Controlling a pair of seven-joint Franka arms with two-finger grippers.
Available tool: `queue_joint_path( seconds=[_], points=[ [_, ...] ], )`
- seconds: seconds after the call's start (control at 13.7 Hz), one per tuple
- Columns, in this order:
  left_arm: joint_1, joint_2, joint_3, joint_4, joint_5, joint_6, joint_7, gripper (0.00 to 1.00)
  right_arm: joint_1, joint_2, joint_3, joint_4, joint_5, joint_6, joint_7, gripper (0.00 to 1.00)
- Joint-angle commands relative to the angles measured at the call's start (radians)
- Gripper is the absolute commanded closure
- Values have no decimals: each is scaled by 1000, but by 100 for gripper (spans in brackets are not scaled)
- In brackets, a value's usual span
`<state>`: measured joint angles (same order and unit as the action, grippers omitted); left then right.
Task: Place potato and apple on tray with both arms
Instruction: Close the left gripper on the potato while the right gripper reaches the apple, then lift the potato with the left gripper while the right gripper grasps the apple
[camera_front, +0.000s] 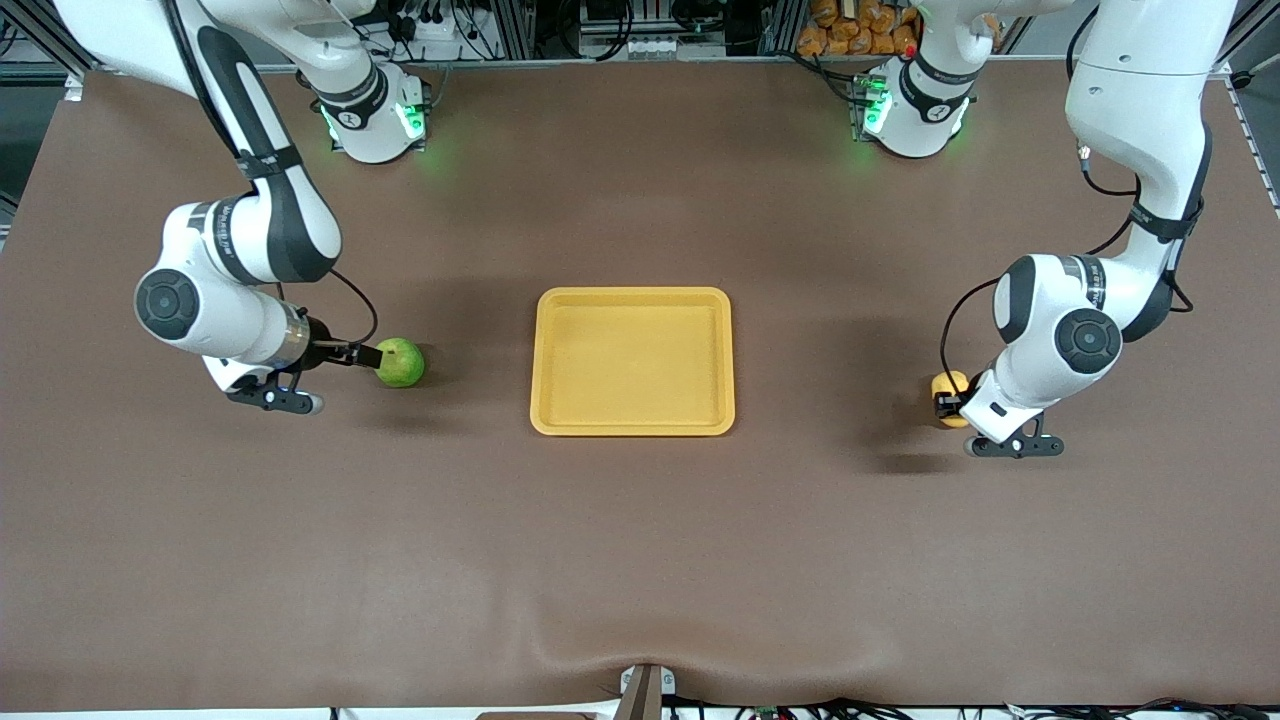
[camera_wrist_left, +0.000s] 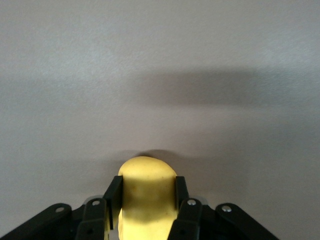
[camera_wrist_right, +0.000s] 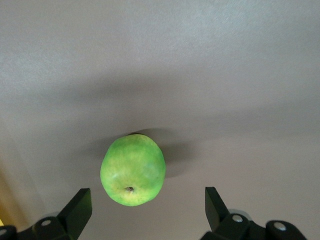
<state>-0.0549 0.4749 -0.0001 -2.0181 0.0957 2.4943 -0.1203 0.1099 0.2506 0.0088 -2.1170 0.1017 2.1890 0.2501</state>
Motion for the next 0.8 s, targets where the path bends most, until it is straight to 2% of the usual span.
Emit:
queue_joint_path(
  seconds=[0.0, 0.36, 0.73],
  points=[
    [-3, -35, -14, 2, 10, -6, -1, 100, 33, 24, -1, -17, 12, 50, 44, 0],
    [-6, -90, -31, 88, 19, -181, 1, 100, 36, 55, 13, -84, 12, 190, 58, 0],
    [-6, -102, -67, 188, 19, -328, -2, 100, 42, 94, 46, -106, 12, 259, 116, 0]
  ],
)
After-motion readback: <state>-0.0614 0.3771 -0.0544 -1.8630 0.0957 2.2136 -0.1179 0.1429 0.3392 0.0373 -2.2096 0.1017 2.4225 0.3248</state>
